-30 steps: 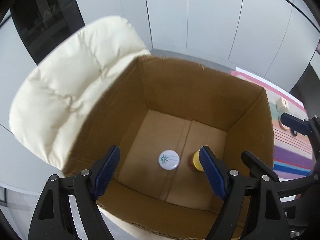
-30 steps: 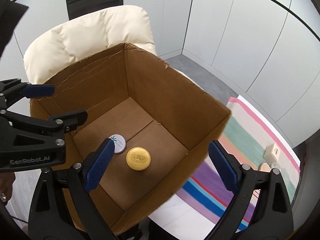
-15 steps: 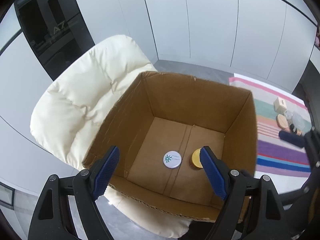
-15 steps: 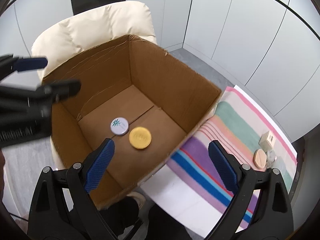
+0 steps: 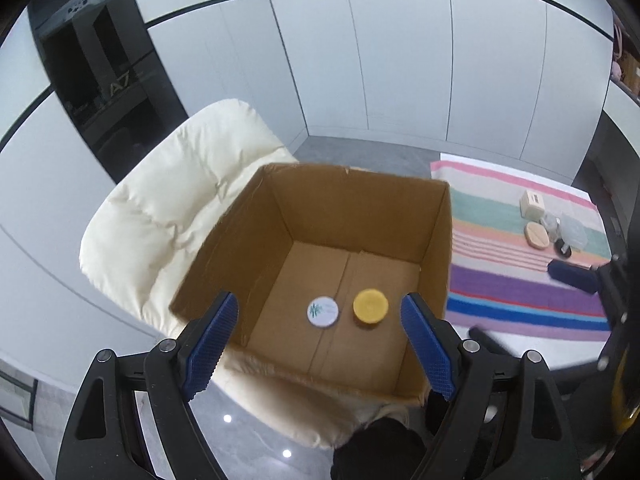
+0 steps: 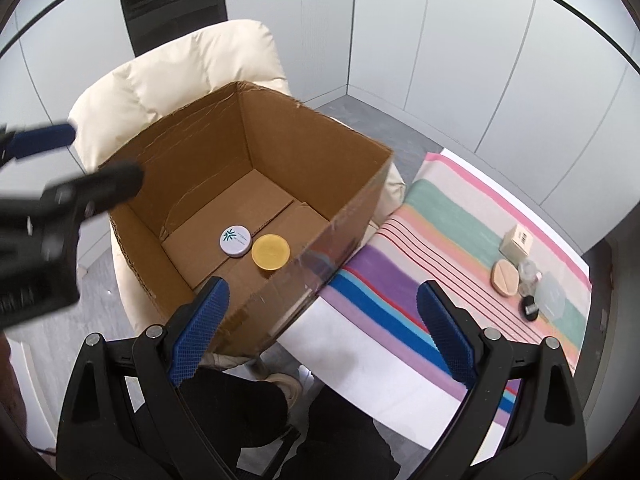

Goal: Organize objects
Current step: 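Withdraw both open tools from the box back toward the table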

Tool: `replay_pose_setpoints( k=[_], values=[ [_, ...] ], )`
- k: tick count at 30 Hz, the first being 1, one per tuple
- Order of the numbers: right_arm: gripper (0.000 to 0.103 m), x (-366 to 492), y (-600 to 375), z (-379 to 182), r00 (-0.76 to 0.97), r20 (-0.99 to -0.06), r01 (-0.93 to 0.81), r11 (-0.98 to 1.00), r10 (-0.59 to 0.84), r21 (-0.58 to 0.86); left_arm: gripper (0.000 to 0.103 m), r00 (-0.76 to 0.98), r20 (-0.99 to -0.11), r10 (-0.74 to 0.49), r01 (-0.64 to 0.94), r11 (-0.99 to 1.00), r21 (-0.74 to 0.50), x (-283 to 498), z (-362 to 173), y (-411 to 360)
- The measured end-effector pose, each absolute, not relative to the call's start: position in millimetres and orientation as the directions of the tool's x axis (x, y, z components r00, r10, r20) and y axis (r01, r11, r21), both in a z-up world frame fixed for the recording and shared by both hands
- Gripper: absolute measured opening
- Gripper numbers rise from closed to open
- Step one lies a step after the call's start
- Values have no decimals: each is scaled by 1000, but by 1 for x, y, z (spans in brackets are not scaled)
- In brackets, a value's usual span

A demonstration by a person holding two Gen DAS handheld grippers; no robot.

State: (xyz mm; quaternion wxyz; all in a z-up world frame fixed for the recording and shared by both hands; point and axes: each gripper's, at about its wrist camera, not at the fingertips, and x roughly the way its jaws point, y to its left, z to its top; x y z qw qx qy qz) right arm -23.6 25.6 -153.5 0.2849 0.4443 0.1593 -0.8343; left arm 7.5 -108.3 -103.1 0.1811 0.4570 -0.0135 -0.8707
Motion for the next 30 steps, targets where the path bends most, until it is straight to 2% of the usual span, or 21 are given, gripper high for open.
replay_pose_setpoints(
  k=[23,30],
  values=[
    [96,52,96,-127,-480,-812,557,-830,-332,11,85,-432,-827,-358,458,-878,140,134,-122,-119],
    [96,67,106,-118,-492,-801,547,-837,-341,21,85,-414,-838,-357,463,-875,143,147,-131,-120]
  ],
)
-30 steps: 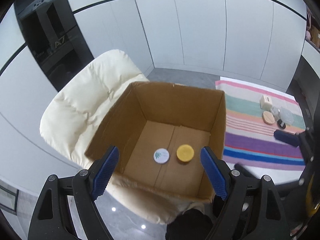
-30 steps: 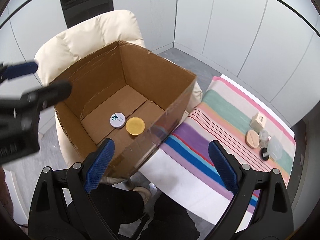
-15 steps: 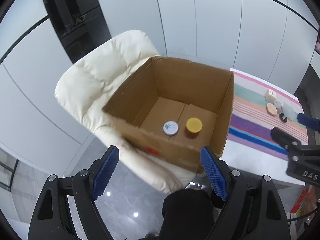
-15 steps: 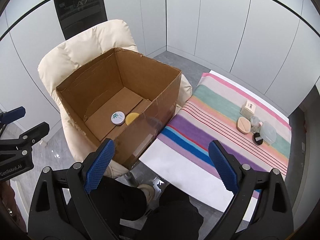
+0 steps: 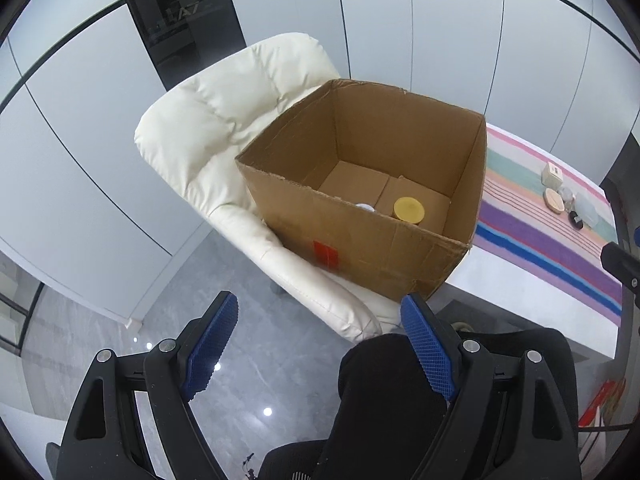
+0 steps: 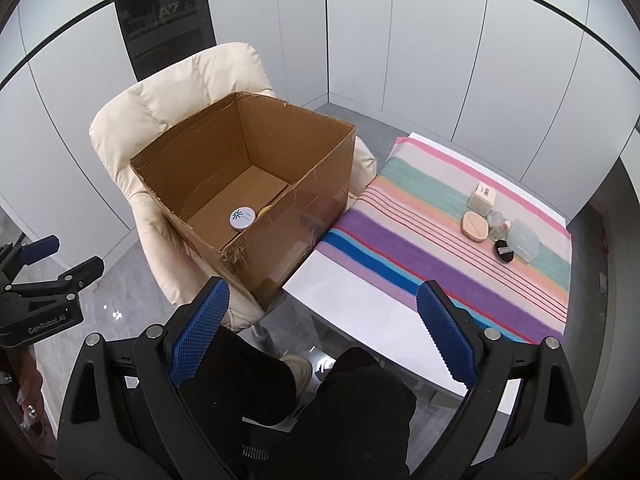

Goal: Organize objects
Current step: 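Withdraw both open tools from the box back toward the table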

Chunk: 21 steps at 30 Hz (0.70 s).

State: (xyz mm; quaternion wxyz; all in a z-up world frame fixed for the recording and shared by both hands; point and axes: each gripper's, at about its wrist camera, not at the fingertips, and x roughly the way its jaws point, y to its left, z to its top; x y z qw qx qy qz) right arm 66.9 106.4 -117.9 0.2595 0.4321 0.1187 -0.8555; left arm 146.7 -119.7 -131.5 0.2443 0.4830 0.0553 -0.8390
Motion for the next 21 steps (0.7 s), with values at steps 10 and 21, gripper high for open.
replay_pose_setpoints(
  k=[10,21],
  values=[
    [96,71,111,-114,-503,-797,537,-843,-334,14,85,-436,-826,-358,429,-889,158,144,-124,-106],
    [96,65,144,-115,-528,-796,481,-877,-295,6,85,-458,-830,-317,361,-920,152,124,-126,-78]
  ],
)
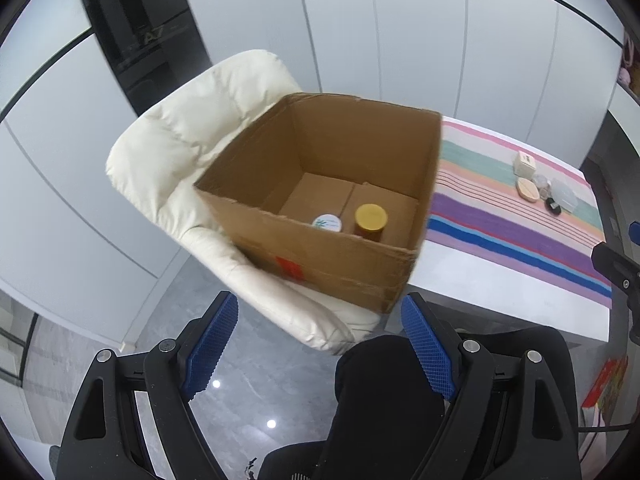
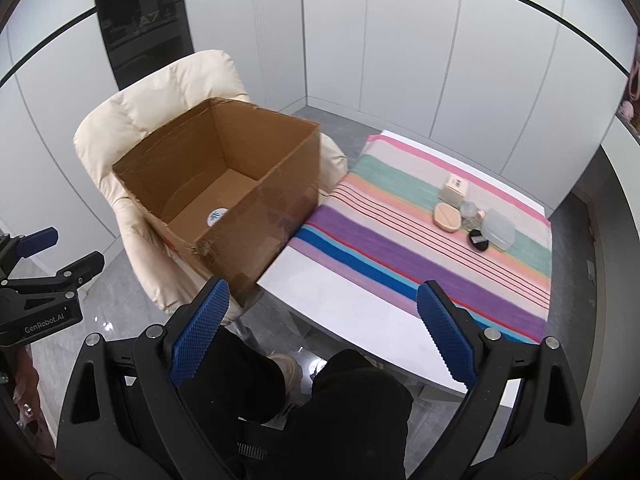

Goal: Organize objects
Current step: 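Withdraw both open tools from the box back toward the table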

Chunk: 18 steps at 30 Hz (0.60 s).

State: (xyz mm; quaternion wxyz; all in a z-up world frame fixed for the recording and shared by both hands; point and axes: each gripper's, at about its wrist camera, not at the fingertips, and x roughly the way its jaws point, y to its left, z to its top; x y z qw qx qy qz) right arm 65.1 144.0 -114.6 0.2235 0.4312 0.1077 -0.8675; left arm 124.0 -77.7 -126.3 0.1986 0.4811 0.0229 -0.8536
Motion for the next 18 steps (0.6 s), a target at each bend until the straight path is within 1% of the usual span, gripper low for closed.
replay_pose_setpoints(
  k=[11,18],
  values=[
    [96,56,215,-118,-557,-804,355,-935,-209,-3,85,-489,-837,-244,225,-963,149,85,-131,-15],
    [96,53,282,-120,-571,-811,208,-978,-128,8,85,-494,-854,-162,111,-986,124,61,-139,38]
  ],
)
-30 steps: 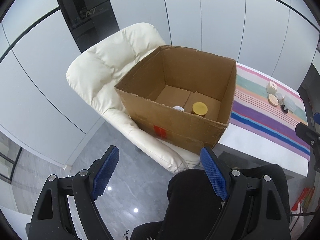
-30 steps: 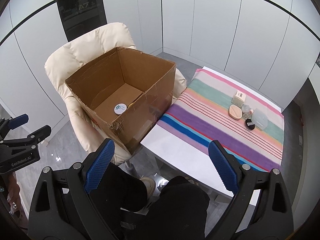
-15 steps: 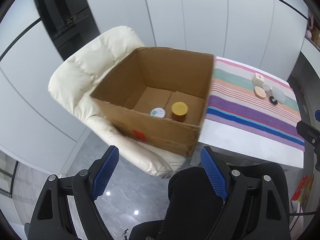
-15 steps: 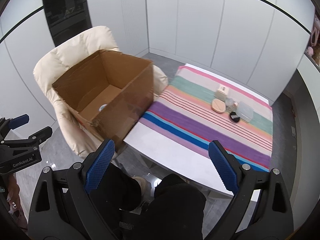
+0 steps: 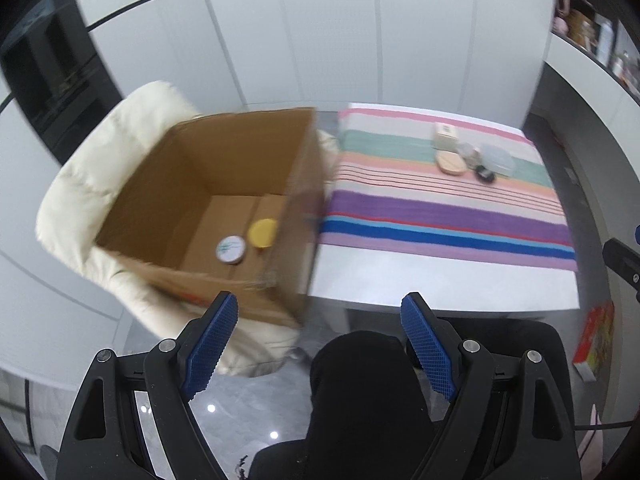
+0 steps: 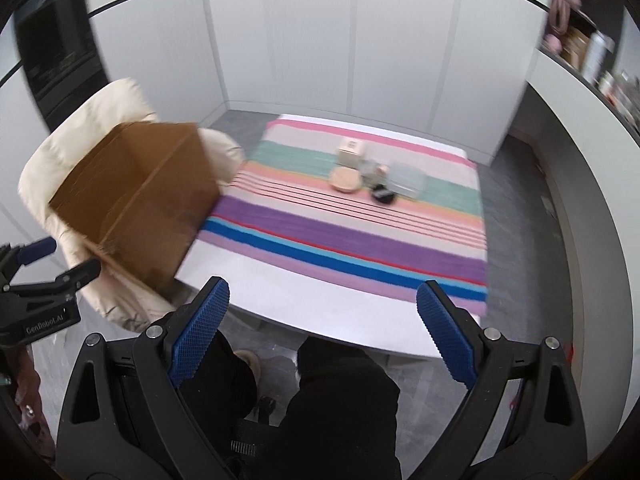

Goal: Organize objects
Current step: 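Withdraw both open tools from the box back toward the table, then move both tools toward the beige sponge and black puff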

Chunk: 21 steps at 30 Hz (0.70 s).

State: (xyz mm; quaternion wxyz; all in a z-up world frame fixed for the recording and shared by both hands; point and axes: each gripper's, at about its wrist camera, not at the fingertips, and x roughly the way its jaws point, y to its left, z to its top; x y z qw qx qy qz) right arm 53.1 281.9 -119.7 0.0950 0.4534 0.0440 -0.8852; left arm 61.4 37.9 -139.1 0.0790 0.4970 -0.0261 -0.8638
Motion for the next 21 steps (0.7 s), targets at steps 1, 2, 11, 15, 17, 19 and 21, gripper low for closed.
replay_pose_setpoints(
  k=[1,2,11,15,17,19,21],
  values=[
    [96,53,293,-120,-571,-813,184,-983,-116,11,85,-494,-855,-156,100,-987,122,59,-140,44],
    [96,54,299,-121,-572,-813,172,-985,-107,9,85,-497,-855,-147,79,-989,124,56,-140,53],
    [96,58,357,-127,-565,-825,48,-999,-32,5,85,-523,-846,-100,-25,-991,133,32,-140,105],
    [96,59,370,-131,-557,-830,22,-1000,-14,2,85,-525,-848,-77,-57,-990,126,26,-142,118],
    [96,56,376,-134,-551,-835,10,-1000,-8,3,85,-519,-851,-73,-65,-990,124,22,-145,121],
    [96,51,381,-140,-539,-842,-3,-1000,5,-3,85,-509,-858,-68,-66,-991,118,17,-151,122],
    [96,47,384,-146,-528,-849,-12,-1000,12,-7,85,-494,-868,-57,-66,-992,103,9,-159,121]
  ],
)
